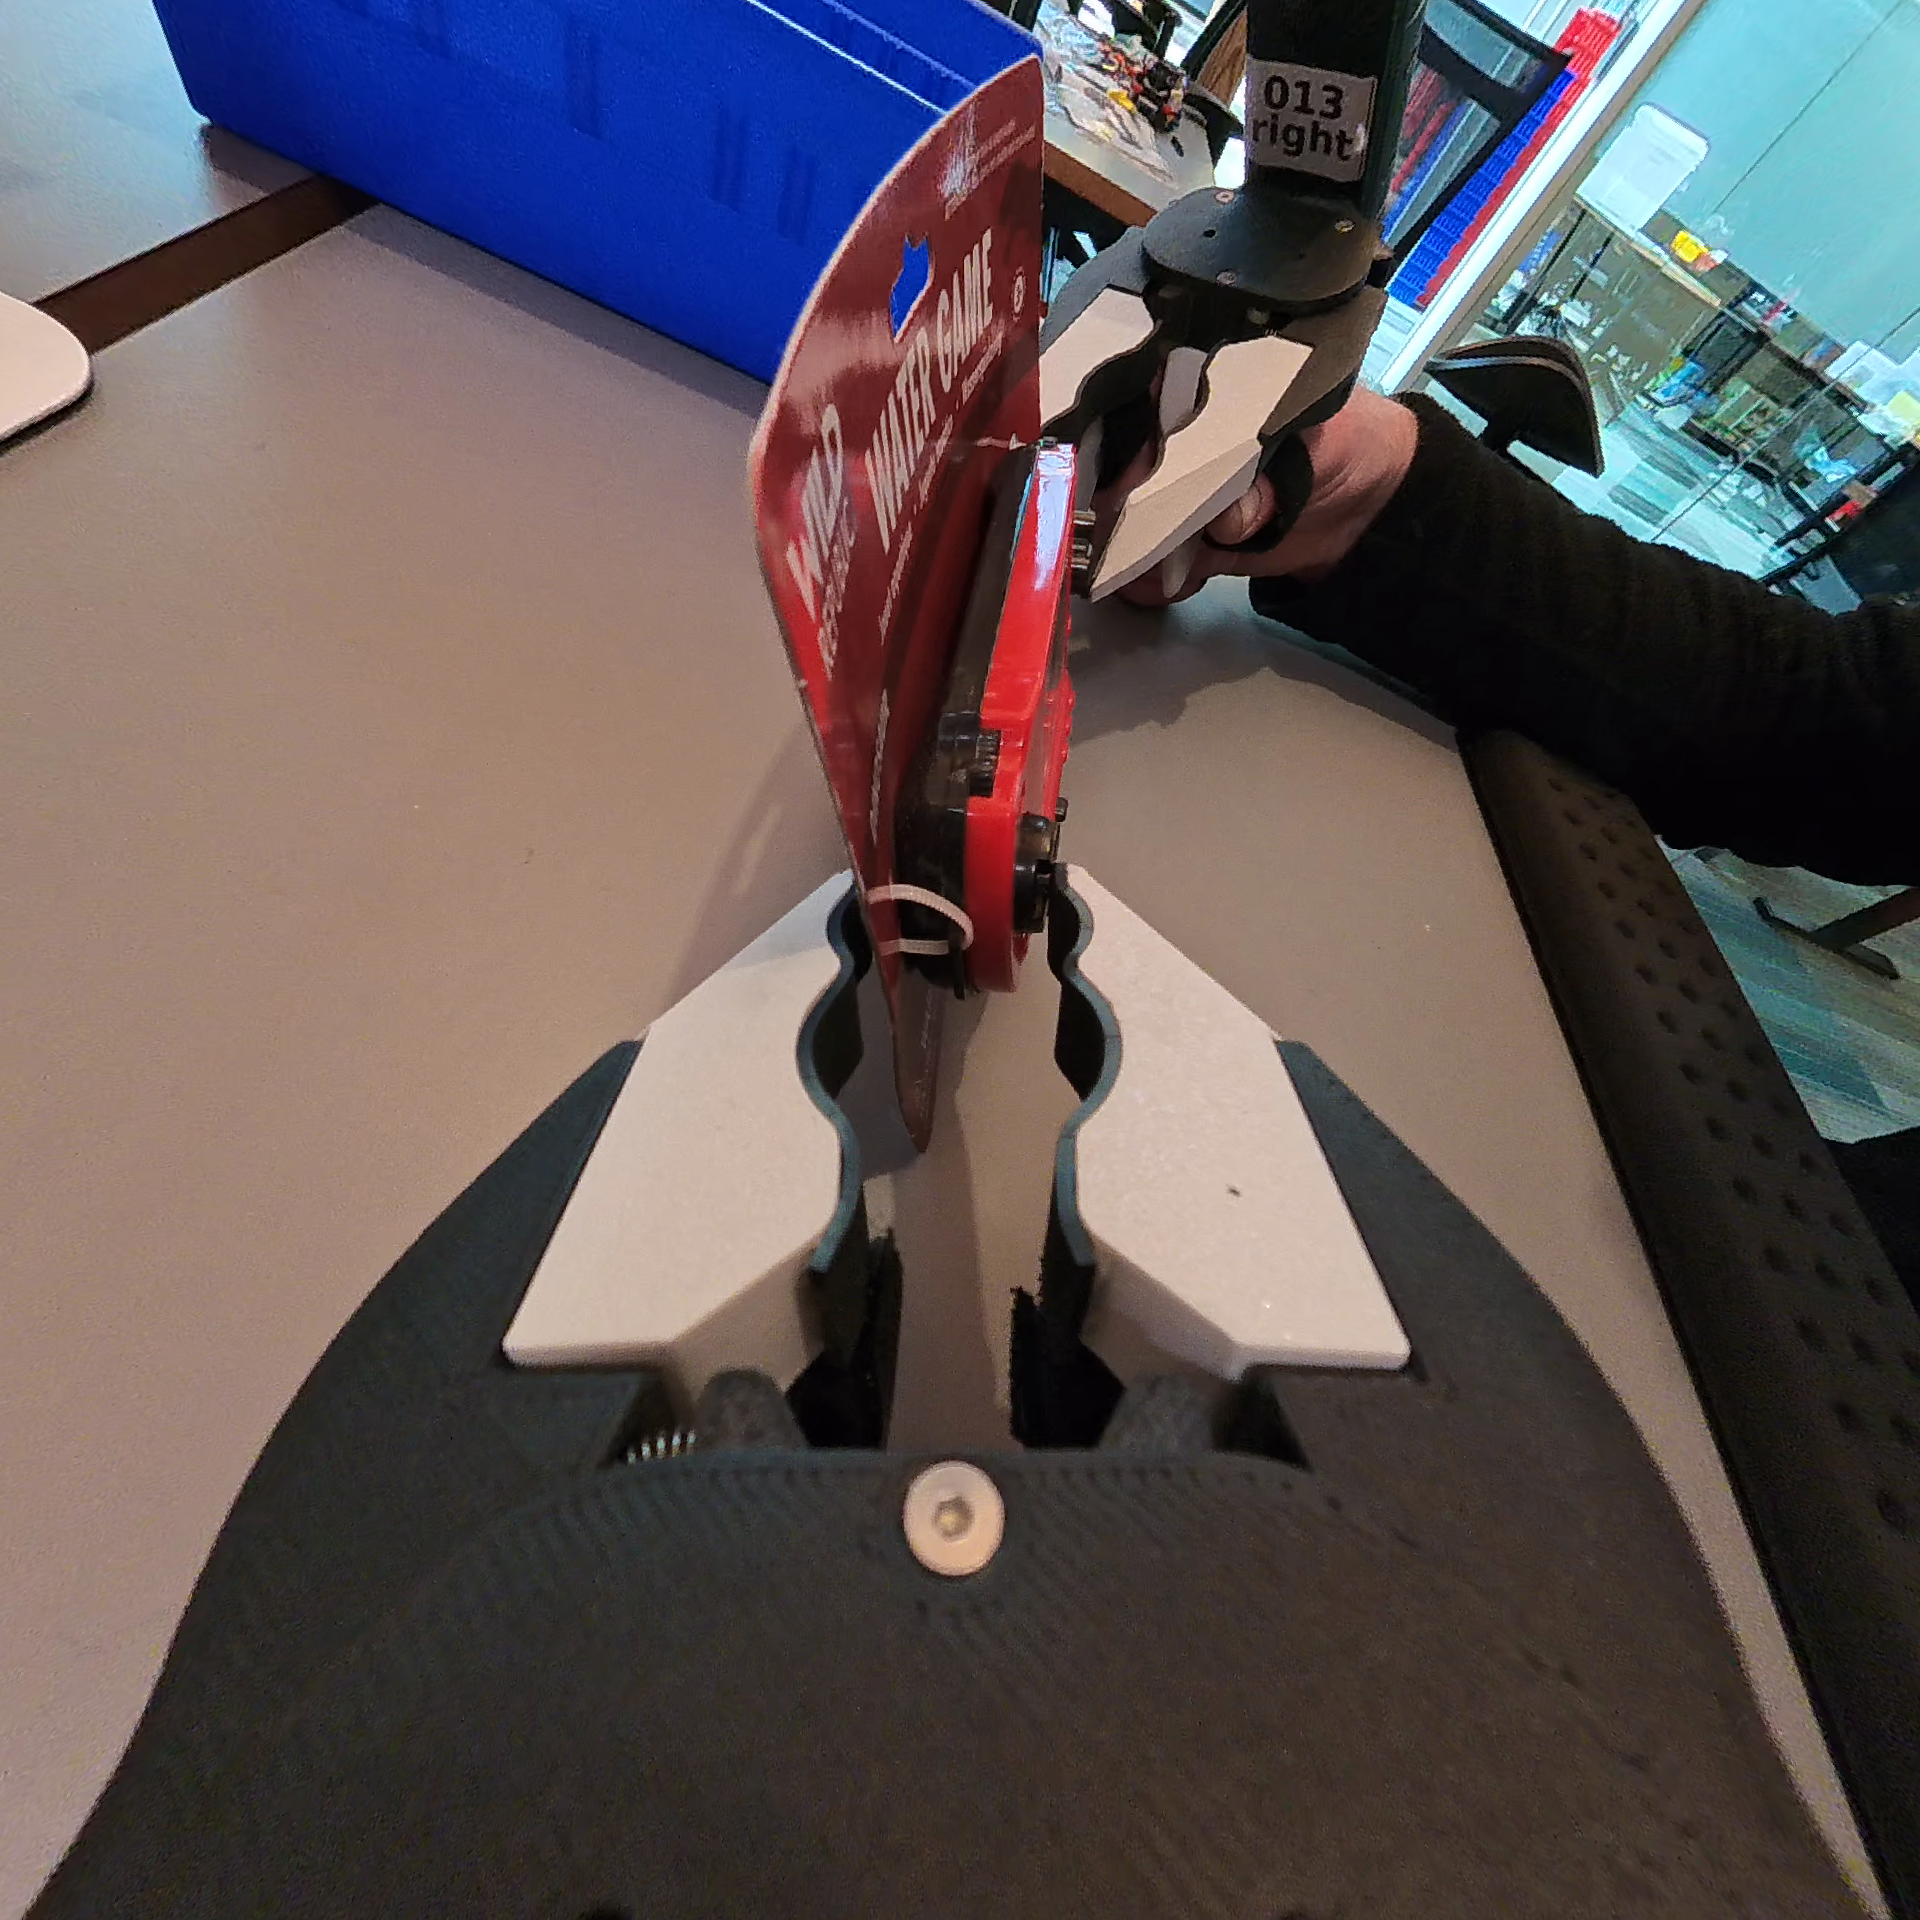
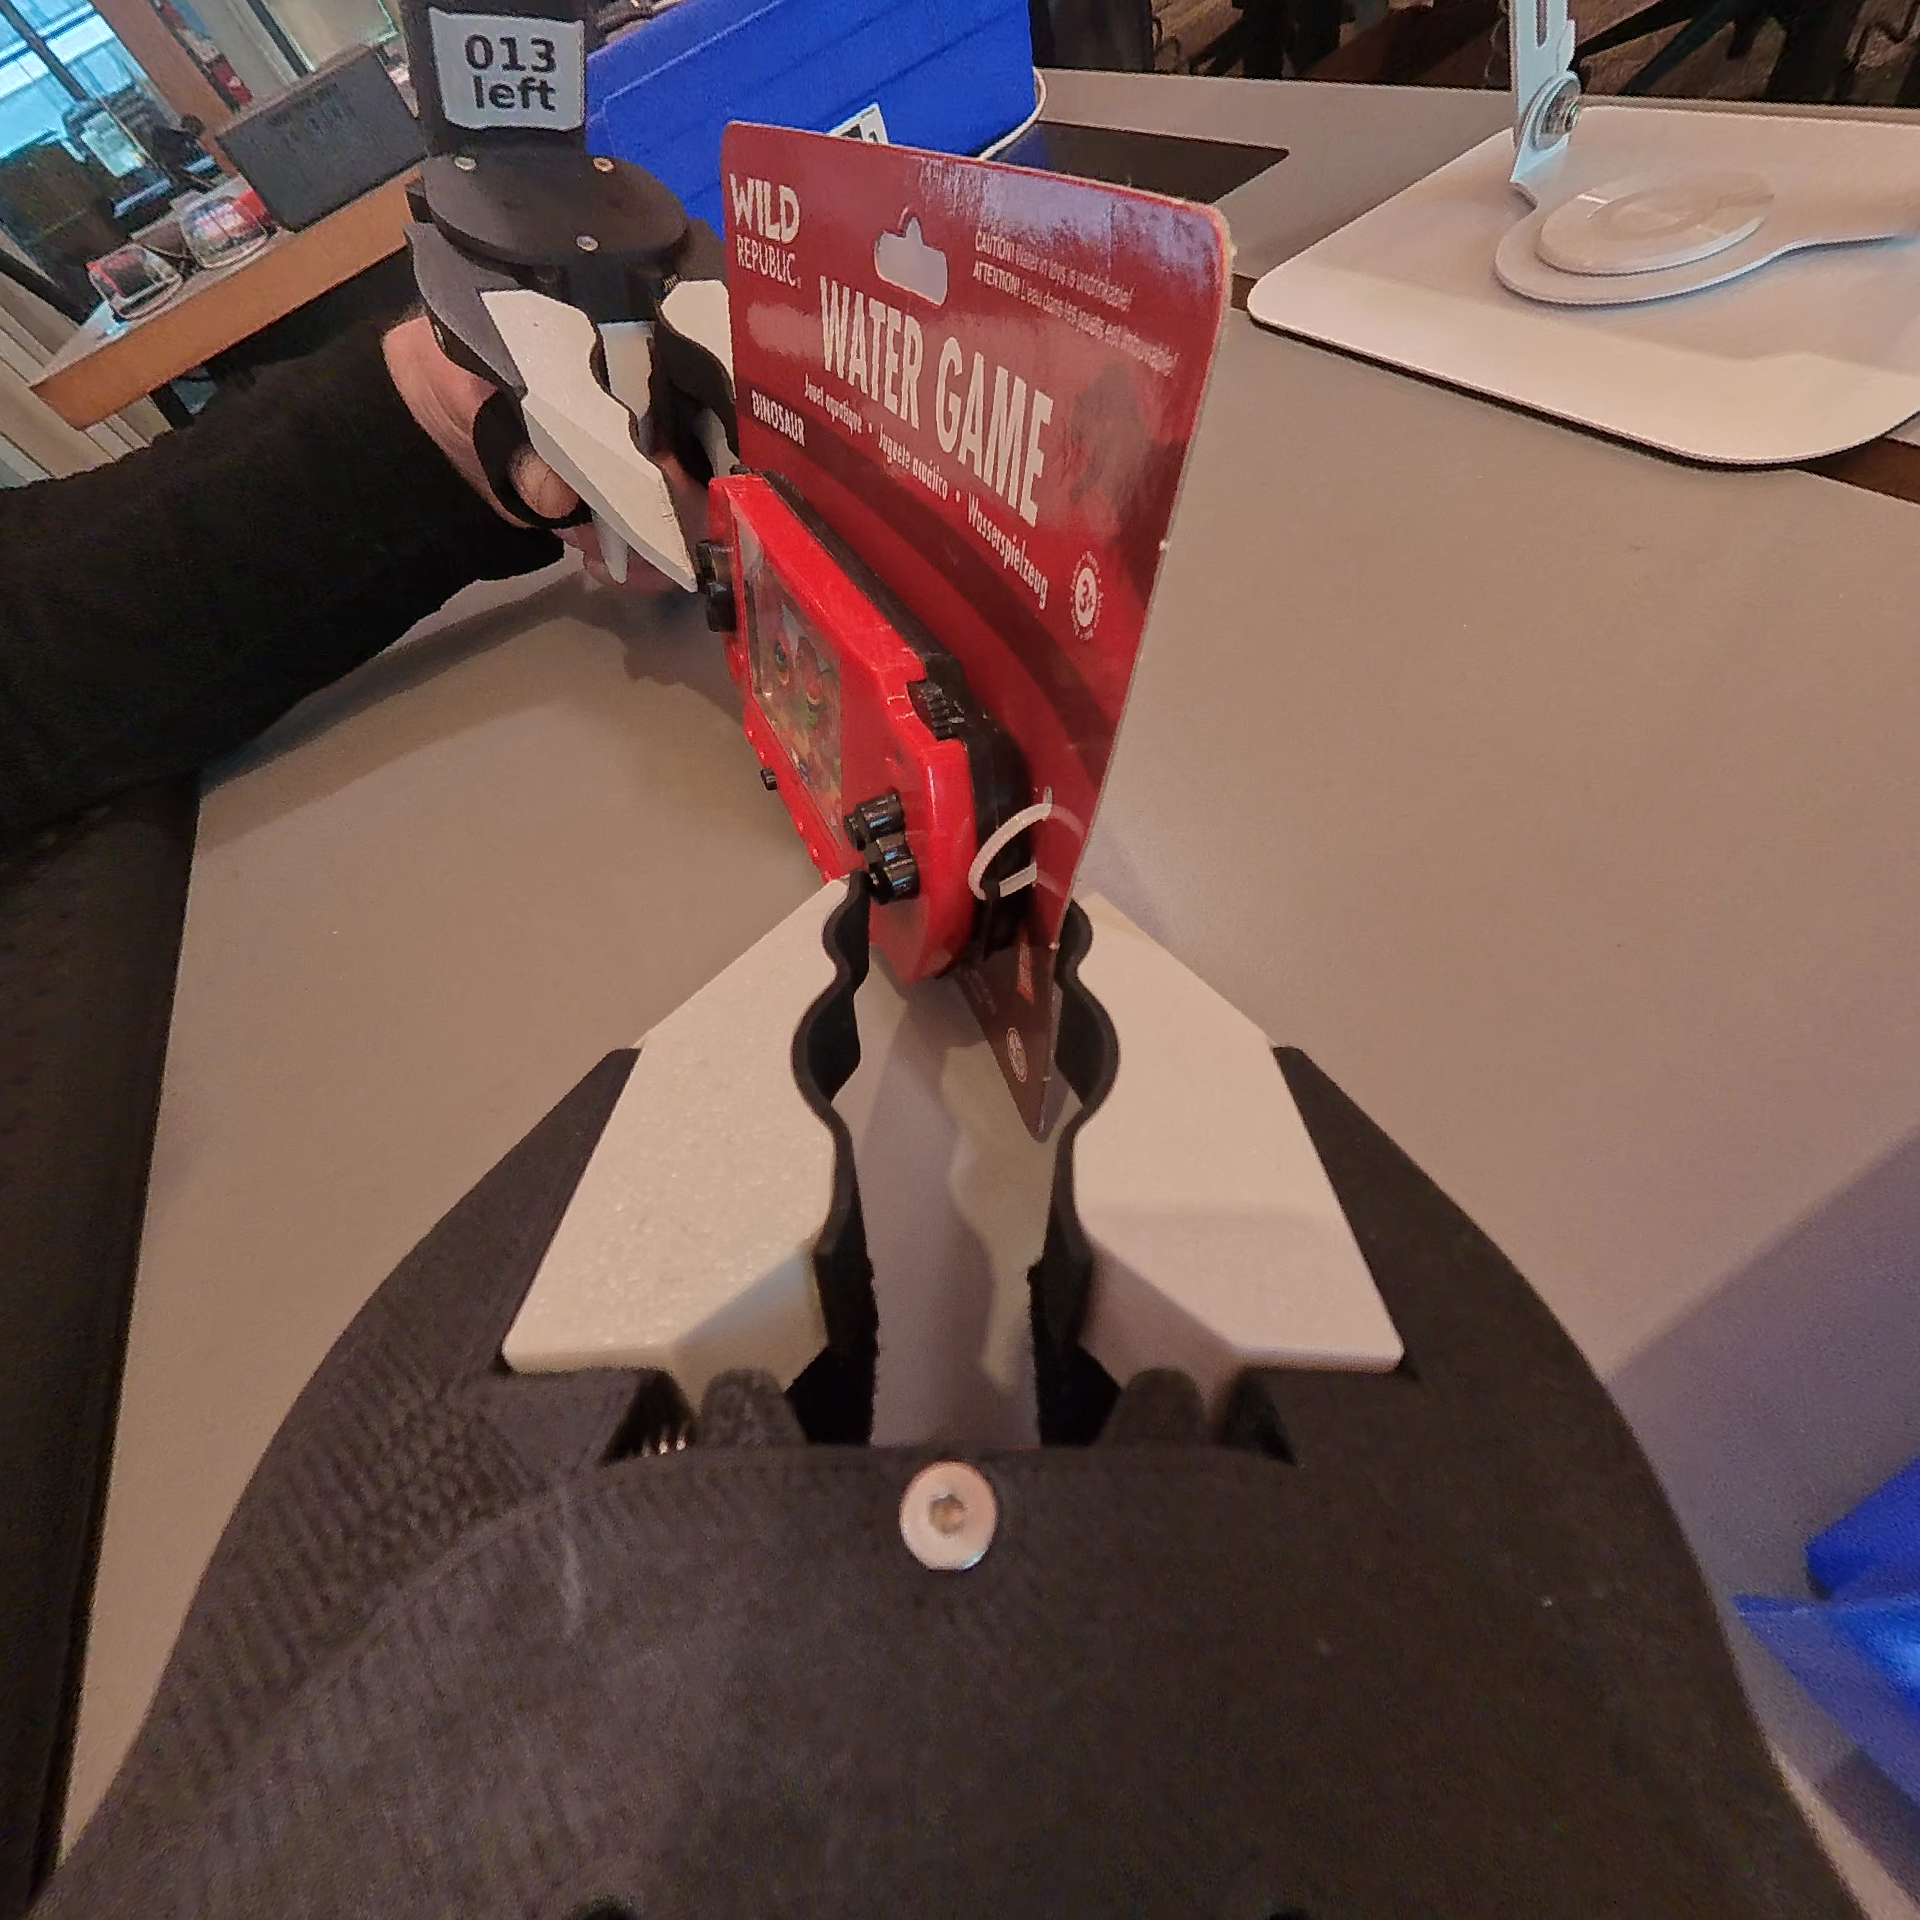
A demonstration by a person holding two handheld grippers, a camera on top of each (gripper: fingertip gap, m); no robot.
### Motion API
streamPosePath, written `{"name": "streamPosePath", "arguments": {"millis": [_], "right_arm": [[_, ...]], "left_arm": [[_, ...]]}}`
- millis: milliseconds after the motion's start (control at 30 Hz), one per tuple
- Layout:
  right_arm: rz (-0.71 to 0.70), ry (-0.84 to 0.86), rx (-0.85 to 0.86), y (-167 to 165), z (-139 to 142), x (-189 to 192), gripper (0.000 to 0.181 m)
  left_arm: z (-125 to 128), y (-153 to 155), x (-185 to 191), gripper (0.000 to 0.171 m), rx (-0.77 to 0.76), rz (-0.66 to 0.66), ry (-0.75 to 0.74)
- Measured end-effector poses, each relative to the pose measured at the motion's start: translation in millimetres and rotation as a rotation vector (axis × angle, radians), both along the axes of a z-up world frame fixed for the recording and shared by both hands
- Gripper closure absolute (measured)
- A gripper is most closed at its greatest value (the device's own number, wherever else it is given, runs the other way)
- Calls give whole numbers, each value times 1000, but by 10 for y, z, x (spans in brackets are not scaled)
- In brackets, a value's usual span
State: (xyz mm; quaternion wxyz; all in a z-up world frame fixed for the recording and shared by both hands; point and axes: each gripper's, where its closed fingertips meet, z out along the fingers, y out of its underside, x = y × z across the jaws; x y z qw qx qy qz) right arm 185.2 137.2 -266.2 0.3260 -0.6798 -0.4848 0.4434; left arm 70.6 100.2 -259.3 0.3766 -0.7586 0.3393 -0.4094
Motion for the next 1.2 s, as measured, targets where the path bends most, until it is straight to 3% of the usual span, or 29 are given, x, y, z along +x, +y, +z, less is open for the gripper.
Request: {"name": "streamPosePath", "arguments": {"millis": [433, 1200], "right_arm": [[-7, 1, -10, 15, 1, 14, 149], [-4, 0, -14, 13, -4, 17, 149]], "left_arm": [[5, 8, 27, 147, -14, 8, -3], [-2, 35, 20, 140, -36, 28, -20]]}}
